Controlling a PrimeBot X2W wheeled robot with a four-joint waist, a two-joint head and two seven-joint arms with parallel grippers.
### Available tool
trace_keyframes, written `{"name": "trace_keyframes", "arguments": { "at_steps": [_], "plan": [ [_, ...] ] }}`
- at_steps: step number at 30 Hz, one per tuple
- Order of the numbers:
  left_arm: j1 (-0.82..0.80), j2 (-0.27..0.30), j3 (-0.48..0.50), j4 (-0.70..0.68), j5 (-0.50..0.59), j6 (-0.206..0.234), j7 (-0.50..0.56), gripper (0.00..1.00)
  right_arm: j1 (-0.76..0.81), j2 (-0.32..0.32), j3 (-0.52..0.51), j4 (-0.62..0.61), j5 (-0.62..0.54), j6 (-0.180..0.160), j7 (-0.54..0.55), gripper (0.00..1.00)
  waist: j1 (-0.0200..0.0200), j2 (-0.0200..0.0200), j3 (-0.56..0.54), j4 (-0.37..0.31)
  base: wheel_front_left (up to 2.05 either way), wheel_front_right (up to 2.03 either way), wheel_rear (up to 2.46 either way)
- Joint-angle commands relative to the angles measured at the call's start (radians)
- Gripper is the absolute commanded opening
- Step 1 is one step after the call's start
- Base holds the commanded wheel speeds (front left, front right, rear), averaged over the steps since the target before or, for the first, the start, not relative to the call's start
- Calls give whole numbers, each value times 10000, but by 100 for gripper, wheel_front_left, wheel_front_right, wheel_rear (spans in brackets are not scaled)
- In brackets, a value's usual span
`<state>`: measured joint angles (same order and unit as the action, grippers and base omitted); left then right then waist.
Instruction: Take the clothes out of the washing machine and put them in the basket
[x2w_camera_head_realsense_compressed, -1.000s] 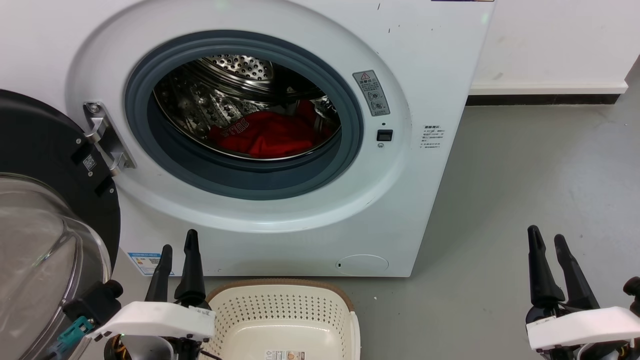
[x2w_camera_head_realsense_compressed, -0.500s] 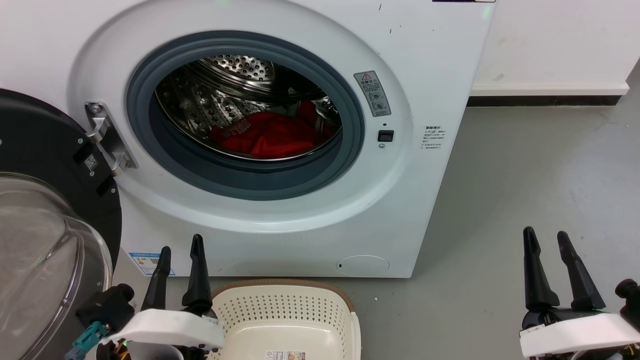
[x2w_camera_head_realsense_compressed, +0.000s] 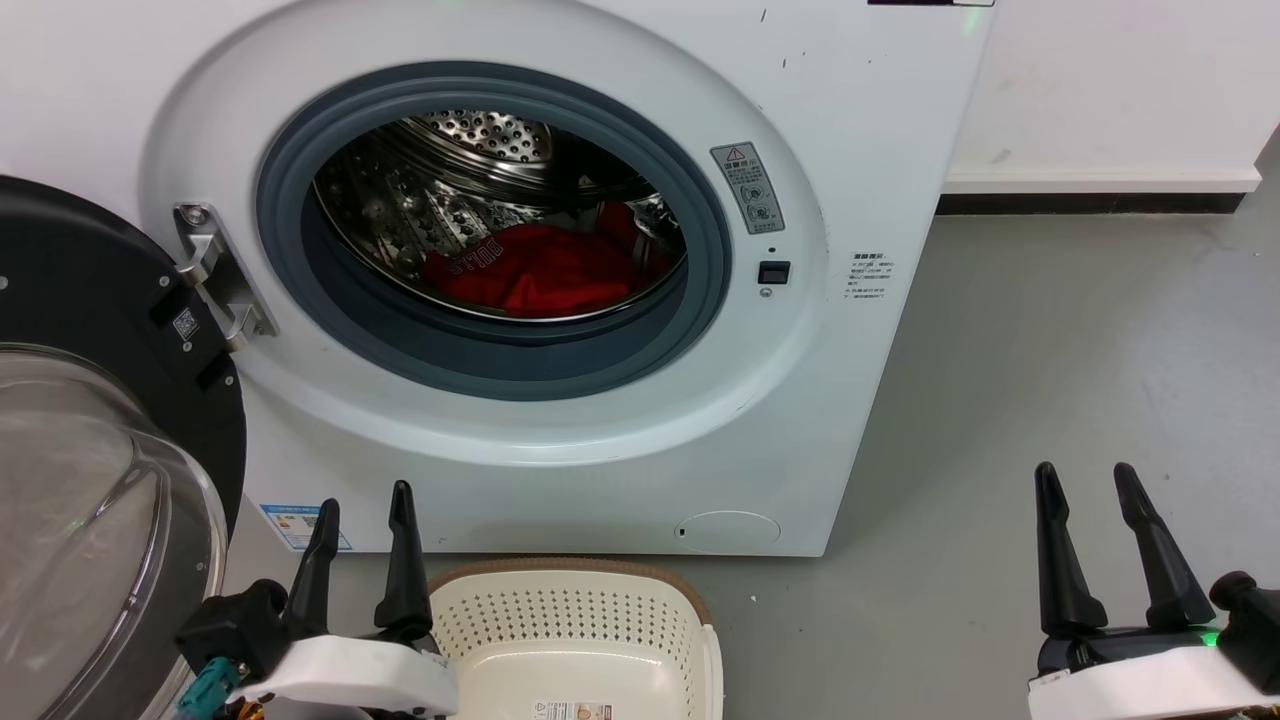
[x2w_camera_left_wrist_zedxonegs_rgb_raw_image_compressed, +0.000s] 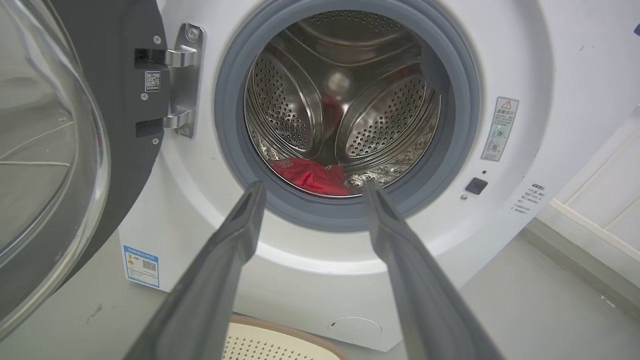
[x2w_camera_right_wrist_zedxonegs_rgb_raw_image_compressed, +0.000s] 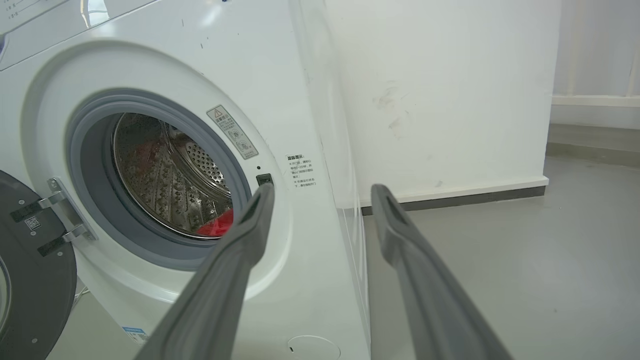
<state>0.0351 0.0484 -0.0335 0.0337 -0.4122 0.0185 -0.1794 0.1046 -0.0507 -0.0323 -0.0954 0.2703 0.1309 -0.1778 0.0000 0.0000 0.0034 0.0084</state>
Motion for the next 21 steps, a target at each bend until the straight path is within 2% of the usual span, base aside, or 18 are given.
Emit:
{"name": "trace_keyframes", "arguments": {
  "at_steps": [1,21],
  "plan": [
    [27,20,-42,-105,287,40,-99,100,67,1,19,-189,-287,-3,-111,100,0,0,3,-1,0,0,0],
    [303,24,-101,-30,1894,68,-494,100,454,6,40,-572,-1695,-3,-520,100,0,0,-45,-20,0,0,0]
  ]
}}
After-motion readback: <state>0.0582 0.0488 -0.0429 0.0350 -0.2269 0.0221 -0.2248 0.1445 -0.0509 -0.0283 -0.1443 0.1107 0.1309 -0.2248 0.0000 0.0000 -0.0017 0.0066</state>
